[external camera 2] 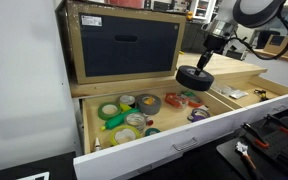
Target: Remove the black tape from the drawer
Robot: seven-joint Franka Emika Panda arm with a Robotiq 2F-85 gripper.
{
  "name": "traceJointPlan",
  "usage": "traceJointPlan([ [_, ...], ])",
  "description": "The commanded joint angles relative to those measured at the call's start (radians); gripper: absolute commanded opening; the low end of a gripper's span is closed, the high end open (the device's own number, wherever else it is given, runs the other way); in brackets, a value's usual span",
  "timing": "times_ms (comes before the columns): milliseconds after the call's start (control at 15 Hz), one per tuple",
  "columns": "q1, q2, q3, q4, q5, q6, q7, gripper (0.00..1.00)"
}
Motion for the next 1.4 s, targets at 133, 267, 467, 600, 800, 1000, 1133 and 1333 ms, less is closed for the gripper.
traceJointPlan([
  [133, -0.008, -0.043, -0.103, 0.008, -0.021, -0.032, 0.028, 0.19],
  [267, -0.012, -0.049, -0.126, 0.009, -0.016, -0.043, 0.022, 0.19],
  [467, -0.021, -0.070, -0.158, 0.008, -0.012, -0.079, 0.010, 0.19],
  [600, -0.037, -0.083, -0.179, 0.008, -0.023, -0.097, 0.026, 0.19],
  [800, -0.076, -0.097, -0.215, 0.007, -0.043, -0.096, 0.048, 0.19],
  [1000, -0.116, -0.105, -0.246, 0.009, -0.070, -0.086, 0.076, 0.19],
  [1133, -0.138, -0.101, -0.259, 0.013, -0.092, -0.064, 0.103, 0.19],
  [1333, -0.169, -0.097, -0.261, 0.027, -0.147, -0.044, 0.164, 0.19],
])
